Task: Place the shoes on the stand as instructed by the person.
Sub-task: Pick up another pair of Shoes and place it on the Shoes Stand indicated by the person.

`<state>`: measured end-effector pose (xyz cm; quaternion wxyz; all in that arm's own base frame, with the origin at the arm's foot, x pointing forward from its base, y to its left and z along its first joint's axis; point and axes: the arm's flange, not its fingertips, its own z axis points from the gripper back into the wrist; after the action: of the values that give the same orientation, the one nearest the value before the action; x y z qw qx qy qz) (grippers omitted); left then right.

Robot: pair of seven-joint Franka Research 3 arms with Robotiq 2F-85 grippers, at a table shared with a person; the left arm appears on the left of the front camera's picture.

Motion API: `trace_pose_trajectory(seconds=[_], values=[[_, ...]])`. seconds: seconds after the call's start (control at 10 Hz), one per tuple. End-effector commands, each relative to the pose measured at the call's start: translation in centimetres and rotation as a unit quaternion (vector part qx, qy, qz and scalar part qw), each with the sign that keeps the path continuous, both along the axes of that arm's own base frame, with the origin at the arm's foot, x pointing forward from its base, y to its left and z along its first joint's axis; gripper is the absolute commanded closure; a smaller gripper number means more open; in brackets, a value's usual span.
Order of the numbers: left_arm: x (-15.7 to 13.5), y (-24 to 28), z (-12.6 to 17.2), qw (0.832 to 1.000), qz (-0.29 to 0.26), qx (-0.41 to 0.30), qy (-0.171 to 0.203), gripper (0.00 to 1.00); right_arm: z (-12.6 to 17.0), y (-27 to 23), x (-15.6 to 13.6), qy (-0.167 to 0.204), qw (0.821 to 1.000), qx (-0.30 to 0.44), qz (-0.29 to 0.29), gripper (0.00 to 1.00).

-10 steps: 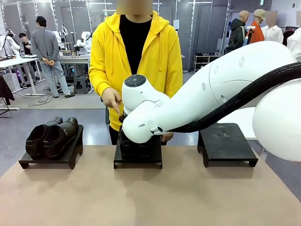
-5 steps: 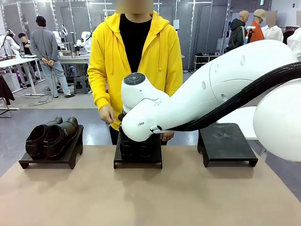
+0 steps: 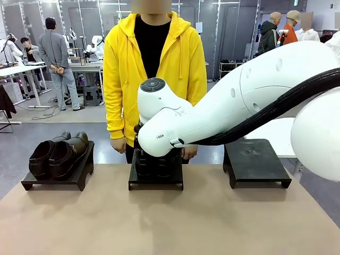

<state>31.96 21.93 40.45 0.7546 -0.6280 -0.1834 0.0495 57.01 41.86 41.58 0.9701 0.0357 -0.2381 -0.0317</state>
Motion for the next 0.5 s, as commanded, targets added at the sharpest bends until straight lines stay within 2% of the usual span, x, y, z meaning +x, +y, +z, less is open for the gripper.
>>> trace_pose_trajectory(seconds=[0.0, 0.4], values=[[-0.37, -0.11, 0.10, 1.000, -0.004, -0.004, -0.006, 0.00, -0.24, -0.02, 0.01, 0.002, 1.000, -0.001, -0.001, 0.00], [-0.37, -0.11, 0.10, 1.000, -0.004, -0.004, -0.006, 0.00, -0.24, -0.02, 0.01, 0.002, 1.000, -0.001, -0.001, 0.00]])
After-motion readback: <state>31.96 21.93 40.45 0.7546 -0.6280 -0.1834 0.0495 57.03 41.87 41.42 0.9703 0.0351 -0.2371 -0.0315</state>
